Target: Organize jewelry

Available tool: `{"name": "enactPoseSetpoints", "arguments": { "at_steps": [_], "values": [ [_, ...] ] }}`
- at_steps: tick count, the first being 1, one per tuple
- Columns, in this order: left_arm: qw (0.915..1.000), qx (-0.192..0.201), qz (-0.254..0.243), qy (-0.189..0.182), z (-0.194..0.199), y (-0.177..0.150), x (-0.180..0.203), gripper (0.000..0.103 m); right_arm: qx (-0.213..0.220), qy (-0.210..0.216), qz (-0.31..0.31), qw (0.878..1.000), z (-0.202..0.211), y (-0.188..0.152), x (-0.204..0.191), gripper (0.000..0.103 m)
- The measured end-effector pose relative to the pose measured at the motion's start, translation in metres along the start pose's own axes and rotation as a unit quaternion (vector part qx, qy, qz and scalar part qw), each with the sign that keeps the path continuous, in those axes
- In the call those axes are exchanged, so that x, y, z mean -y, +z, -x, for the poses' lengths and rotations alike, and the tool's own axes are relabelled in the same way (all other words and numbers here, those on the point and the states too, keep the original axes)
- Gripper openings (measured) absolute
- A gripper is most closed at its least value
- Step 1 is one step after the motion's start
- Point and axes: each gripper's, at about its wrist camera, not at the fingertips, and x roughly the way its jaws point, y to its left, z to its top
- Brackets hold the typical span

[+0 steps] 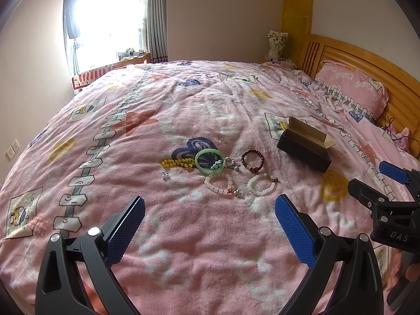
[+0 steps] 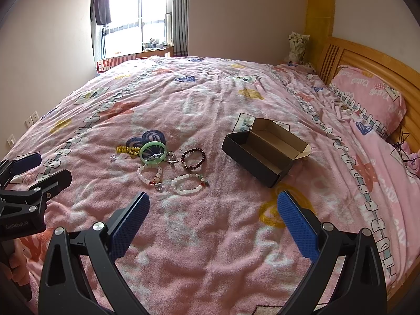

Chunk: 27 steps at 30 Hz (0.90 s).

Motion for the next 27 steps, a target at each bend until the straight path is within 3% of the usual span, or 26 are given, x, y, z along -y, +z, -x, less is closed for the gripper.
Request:
{"name": "enactPoseSetpoints", "arguments": {
  "at_steps": [27],
  "values": [
    [1.0,-0.006,0.0,0.002,0.0039,-0.0017,0.0011,0.097,-0.002,0.0,0.004,1.0,0.0,-0.0013,-0.0001,0.095]
  ]
}}
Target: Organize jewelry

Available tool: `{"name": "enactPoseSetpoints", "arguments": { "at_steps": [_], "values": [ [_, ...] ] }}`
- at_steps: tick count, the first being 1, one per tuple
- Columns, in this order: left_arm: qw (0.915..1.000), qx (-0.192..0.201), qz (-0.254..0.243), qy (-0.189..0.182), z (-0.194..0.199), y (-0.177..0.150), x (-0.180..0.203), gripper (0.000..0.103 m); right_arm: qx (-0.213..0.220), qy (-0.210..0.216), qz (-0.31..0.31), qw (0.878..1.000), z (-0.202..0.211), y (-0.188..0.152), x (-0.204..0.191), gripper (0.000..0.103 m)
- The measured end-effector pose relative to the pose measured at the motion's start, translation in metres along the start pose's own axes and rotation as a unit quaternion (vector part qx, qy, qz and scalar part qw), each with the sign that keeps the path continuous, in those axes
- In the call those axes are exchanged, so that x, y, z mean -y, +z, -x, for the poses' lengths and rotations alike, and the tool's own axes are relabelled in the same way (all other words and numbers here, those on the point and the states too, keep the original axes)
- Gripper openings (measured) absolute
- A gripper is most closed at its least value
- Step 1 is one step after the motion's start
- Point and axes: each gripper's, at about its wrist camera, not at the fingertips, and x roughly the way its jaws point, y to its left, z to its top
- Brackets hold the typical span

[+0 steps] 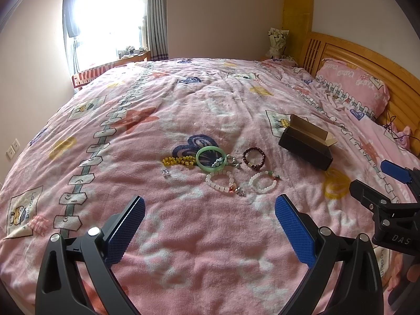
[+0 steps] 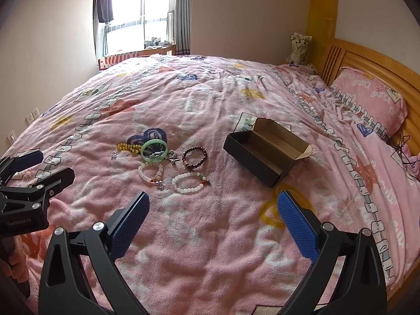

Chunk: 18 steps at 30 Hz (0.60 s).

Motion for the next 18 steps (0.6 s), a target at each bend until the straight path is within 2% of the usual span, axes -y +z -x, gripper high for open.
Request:
{"name": "enactPoseSetpoints", "arguments": {
  "at_steps": [11,18],
  "values": [
    [1.0,-0.008,-0.001,0.001,-0.013,-0.001,-0.003,0.097,-0.006,-0.01,0.005,1.0,-0.012,-0.004,-0.008,0.095],
    [0.9993,-0.034,0.004,-0.013,-0.041,-0.002,-0.011,0.097,-0.032,0.023,-0.011,0.999,-0.041,-0.003,-0.003,0.095]
  ]
}}
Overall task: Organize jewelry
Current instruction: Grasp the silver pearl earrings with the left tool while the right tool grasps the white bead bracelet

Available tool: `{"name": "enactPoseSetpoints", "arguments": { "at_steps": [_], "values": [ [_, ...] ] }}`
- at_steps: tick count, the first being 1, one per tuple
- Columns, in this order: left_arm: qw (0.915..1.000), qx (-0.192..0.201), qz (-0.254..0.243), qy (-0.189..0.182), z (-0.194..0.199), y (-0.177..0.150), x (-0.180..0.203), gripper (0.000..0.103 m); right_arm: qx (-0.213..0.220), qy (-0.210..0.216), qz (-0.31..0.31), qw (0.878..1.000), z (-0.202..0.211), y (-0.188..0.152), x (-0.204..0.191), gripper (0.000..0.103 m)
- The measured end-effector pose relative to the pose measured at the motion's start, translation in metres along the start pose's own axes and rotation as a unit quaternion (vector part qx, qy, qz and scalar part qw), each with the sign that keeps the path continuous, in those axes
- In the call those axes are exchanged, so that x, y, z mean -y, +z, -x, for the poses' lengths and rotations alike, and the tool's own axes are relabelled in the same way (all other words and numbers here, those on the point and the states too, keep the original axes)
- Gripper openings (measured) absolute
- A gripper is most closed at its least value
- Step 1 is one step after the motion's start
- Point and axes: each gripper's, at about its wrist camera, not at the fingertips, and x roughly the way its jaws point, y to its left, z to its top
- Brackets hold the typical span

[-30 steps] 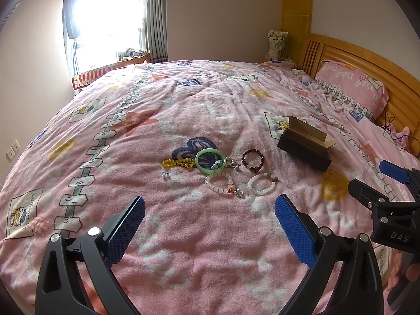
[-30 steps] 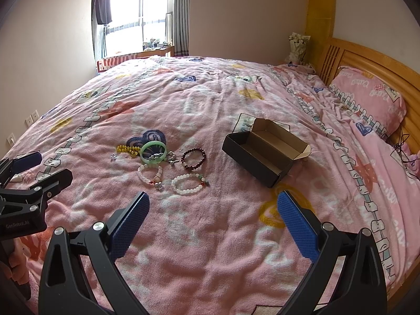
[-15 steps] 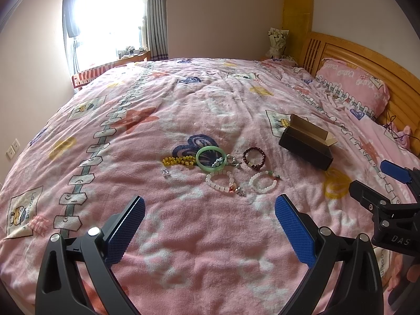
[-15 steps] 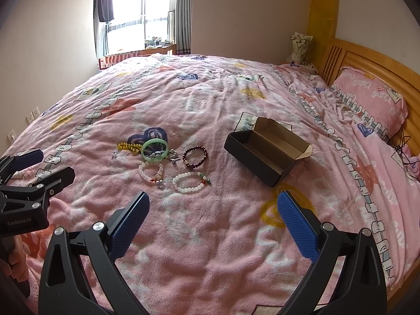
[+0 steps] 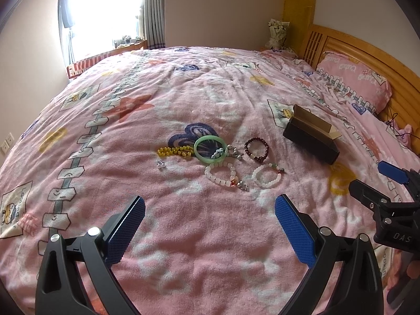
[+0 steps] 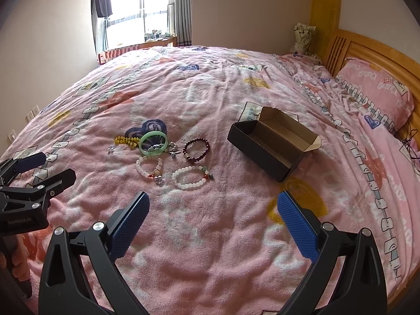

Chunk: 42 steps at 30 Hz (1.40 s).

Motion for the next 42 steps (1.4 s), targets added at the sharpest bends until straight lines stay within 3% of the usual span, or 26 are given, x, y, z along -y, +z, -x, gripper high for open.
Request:
{"name": "enactPoseSetpoints", "arguments": {
  "at_steps": [5,12,15,18,21,26,28,32,38,40,42],
  "values": [
    [0.9995,-0.018,0.019,-0.016,-0.022,0.007,-0.009,0.097,-0.021,0.055,-0.031,0.998,-0.021,0.003,0.011,0.095],
    [0.9967,-0.028,0.069,-0.033,-0.052,0.03,-0.035,0.097,-0.044,0.099,-0.065,0.992,-0.054,0.016,0.018,0.091],
    [0.9939,-0.045,0.093,-0.037,-0.07,0.036,-0.05,0.089,-0.059,0.121,-0.092,0.987,-0.076,0.025,0.024,0.077],
    [0.9889,-0.076,0.122,-0.038,-0.096,0.037,-0.068,0.077,-0.082,0.146,-0.117,0.979,-0.102,0.027,0.029,0.072],
    [0.9832,-0.102,0.144,-0.047,-0.122,0.04,-0.084,0.069,-0.117,0.146,-0.135,0.973,-0.13,0.018,0.034,0.063],
    [0.98,-0.117,0.152,-0.052,-0.149,0.046,-0.099,0.068,-0.157,0.174,-0.176,0.956,-0.164,0.001,0.048,0.05],
    [0.9789,-0.119,0.156,-0.057,-0.156,0.047,-0.104,0.068,-0.162,0.166,-0.174,0.957,-0.17,-0.002,0.048,0.05],
    [0.9765,-0.134,0.154,-0.07,-0.173,0.045,-0.107,0.057,-0.167,0.167,-0.175,0.956,-0.178,-0.006,0.046,0.043],
    [0.9757,-0.132,0.16,-0.07,-0.19,0.045,-0.113,0.055,-0.164,0.171,-0.183,0.954,-0.189,-0.007,0.047,0.039],
    [0.9754,-0.135,0.163,-0.063,-0.193,0.044,-0.116,0.049,-0.162,0.167,-0.183,0.955,-0.192,-0.006,0.047,0.036],
    [0.9767,-0.136,0.159,-0.046,-0.194,0.042,-0.116,0.035,-0.158,0.167,-0.182,0.956,-0.193,-0.007,0.046,0.036]
  ]
}}
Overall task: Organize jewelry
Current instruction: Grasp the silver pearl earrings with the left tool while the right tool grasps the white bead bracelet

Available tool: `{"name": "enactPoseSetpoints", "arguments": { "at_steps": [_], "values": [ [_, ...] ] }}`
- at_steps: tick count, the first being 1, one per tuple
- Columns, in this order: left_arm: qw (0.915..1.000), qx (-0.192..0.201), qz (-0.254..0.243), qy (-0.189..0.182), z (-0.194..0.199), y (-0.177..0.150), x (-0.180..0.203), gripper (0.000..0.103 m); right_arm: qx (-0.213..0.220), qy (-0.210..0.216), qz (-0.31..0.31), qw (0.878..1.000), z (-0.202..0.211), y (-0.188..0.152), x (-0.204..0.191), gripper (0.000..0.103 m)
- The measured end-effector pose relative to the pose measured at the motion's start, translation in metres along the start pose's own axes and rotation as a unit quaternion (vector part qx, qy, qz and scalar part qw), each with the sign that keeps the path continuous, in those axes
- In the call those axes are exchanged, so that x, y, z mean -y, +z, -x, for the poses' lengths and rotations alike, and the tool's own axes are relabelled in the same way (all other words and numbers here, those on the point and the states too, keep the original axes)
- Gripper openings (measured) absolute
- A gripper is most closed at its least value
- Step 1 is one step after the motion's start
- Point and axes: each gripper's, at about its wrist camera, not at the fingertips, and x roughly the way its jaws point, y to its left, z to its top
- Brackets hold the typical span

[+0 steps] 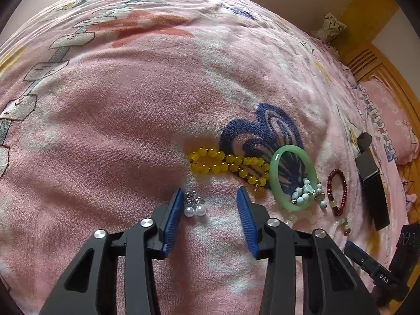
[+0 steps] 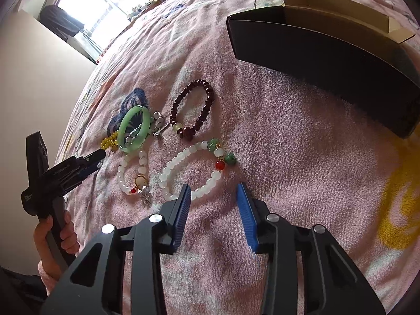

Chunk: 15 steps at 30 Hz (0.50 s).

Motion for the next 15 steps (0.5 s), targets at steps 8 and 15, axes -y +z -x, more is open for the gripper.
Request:
{"name": "enactPoseSetpoints", "arguments": {
  "at_steps": [8,15],
  "values": [
    [0.9972,0.013,-0.04,0.062,-0.001,-0.005,0.009,0.024,0.027,-0.023,0.009,0.999,-0.004,-0.003,-0.009,0.034],
    [0.9944,0.028,-0.056,0.085,-0.002,-0.009,0.013,0.018,0.048,-0.033,-0.004,0.998,-0.014,0.004,-0.008,0.021]
  ]
}}
